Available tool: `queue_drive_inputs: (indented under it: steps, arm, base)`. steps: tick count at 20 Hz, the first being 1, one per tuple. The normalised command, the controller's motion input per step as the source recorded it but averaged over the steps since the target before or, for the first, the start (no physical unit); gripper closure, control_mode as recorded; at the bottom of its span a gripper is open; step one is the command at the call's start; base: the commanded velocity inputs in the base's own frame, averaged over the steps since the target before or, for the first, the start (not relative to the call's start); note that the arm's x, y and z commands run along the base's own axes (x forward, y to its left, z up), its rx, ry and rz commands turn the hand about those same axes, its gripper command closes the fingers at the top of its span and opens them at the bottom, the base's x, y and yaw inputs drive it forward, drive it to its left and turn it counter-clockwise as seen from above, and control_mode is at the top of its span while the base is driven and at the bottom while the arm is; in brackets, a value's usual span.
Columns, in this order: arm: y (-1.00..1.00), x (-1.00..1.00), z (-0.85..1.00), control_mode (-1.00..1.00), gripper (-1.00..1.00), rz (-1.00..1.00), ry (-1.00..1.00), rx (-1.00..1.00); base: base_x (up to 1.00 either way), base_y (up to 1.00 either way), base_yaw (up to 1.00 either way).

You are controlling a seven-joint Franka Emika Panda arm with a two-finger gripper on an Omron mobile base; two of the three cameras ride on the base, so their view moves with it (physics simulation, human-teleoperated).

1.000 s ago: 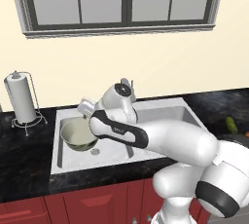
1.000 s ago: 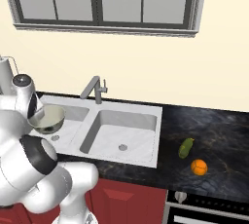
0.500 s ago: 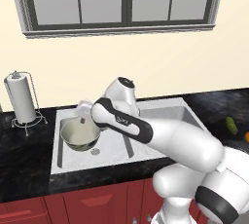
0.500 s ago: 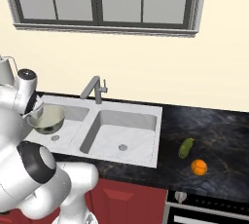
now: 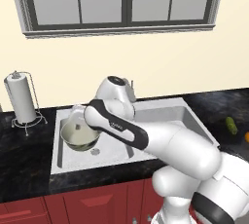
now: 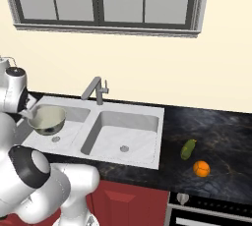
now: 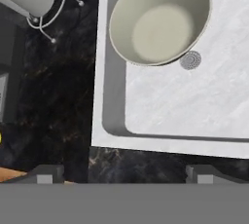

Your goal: Remove the cucumber and orange from the sink. Then move the bowl and cup from the counter to the sink for washing.

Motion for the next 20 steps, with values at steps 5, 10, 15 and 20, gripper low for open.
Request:
queue_drive_inputs:
  steps: [5,10,15,20]
  arm:
    - [0.17,-0.21,0.04,-1.0,-1.0,0.01,0.0,-0.05]
    - [0.21,-0.22,0.01,-1.0,-1.0,0.0,0.0,0.0]
    - [0.17,-0.17,0.0,-1.0,-1.0,0.0,0.0,0.0]
    - [0.15,-0.25,0.0,-1.0,-1.0,0.03,-0.02,0.0]
  base:
    - [0.0,0.0,0.0]
    - [0.0,0.0,0.0]
    - [0.0,0.0,0.0]
    - [0.0,0.0,0.0]
